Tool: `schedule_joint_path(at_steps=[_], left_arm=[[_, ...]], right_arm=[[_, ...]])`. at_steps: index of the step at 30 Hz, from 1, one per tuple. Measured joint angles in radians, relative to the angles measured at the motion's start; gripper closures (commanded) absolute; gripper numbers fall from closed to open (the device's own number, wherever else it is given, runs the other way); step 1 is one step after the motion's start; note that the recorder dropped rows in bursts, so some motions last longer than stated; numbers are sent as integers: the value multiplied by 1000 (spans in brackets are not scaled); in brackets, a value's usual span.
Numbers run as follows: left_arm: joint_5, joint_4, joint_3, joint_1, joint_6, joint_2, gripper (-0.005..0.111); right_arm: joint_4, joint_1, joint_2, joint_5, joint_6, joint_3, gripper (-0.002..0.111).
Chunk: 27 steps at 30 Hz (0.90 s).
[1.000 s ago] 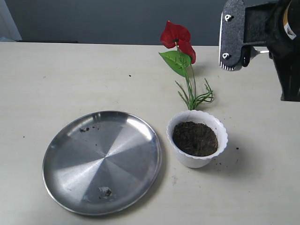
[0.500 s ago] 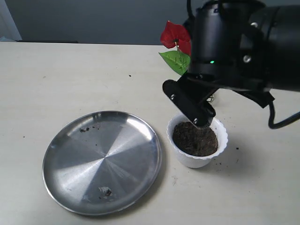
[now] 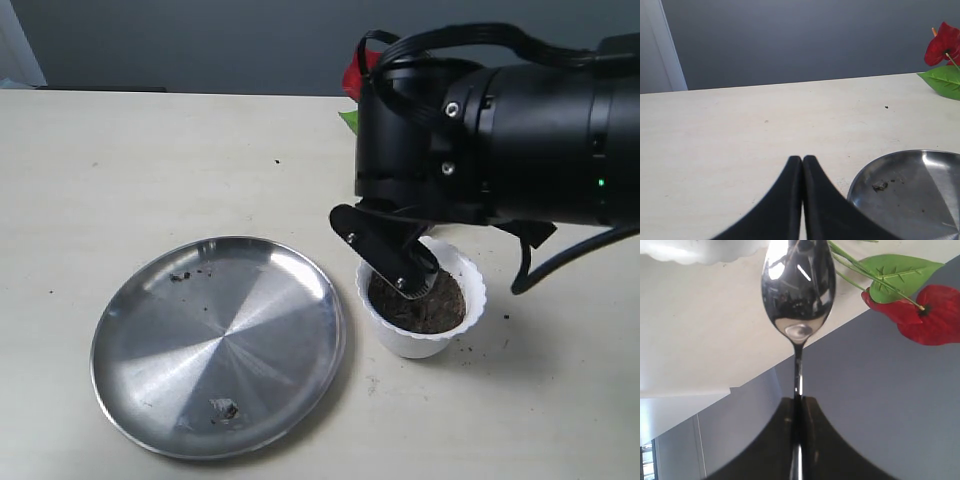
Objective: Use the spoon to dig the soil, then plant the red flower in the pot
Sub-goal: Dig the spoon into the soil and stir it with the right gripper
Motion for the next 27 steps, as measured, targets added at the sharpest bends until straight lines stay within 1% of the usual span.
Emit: schedule_joint_path(at_steps=[5, 12, 23, 27], left_arm=[[0, 0, 0, 0, 0, 0, 106], [0, 0, 0, 0, 0, 0, 106], [0, 0, 0, 0, 0, 0, 106], [0, 0, 0, 0, 0, 0, 106]], right_arm=[[9, 1, 0, 0, 0, 46, 109], [-76, 1, 2, 0, 0, 165, 109], [-106, 9, 3, 2, 0, 177, 109], [-108, 43, 3, 2, 0, 177, 109]])
